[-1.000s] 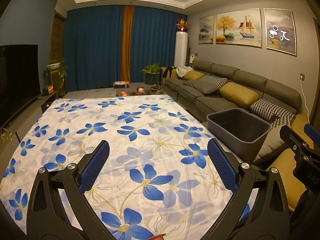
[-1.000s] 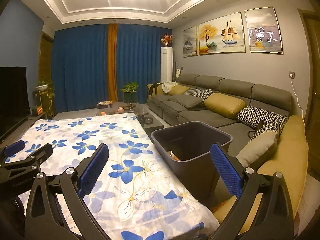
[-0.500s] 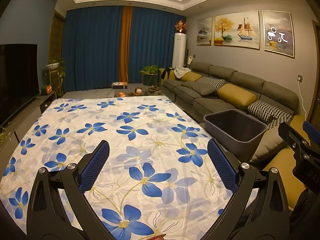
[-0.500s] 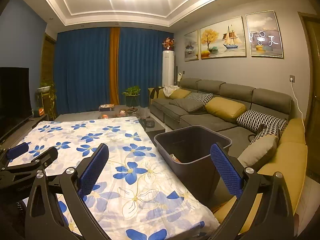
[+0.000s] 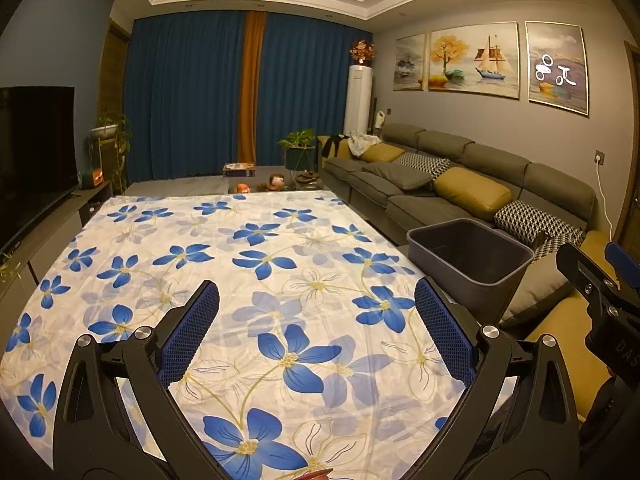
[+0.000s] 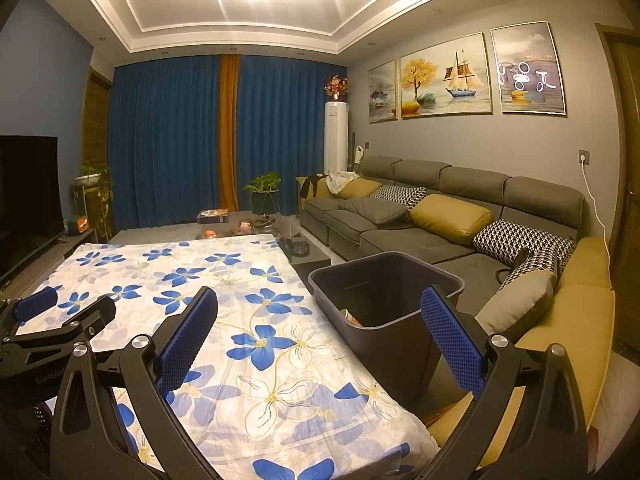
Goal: Collect trash
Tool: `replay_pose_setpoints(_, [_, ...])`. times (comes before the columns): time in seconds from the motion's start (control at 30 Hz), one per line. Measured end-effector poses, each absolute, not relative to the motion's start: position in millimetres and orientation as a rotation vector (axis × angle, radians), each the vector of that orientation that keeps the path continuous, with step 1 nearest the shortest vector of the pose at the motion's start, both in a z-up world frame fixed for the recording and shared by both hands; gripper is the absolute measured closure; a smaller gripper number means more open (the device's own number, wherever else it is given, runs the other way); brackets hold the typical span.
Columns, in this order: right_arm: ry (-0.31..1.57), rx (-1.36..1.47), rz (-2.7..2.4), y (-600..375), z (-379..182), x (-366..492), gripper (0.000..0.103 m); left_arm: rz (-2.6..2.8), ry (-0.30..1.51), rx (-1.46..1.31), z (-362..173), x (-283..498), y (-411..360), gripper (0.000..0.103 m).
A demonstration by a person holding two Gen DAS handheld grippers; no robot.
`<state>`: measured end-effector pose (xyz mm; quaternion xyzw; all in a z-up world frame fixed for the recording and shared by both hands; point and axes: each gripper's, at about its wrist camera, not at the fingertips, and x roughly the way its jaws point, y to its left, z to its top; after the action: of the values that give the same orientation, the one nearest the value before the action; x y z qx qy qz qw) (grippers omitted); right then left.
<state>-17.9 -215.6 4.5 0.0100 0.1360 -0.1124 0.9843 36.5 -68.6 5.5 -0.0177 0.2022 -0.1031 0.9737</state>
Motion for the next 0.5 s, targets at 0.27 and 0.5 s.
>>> replay_pose_setpoints(0.27, [0.276, 0.021, -0.225, -214.7, 4.9, -17.6, 0.005, -0.206, 0.408, -0.035, 5.6, 36.2, -68.8, 0.006])
replay_pose_setpoints(0.5, [0.274, 0.022, -0.223, -213.1, 5.3, -17.0, 0.005, -0.205, 0.407, -0.036, 5.7, 36.5, -68.3, 0.006])
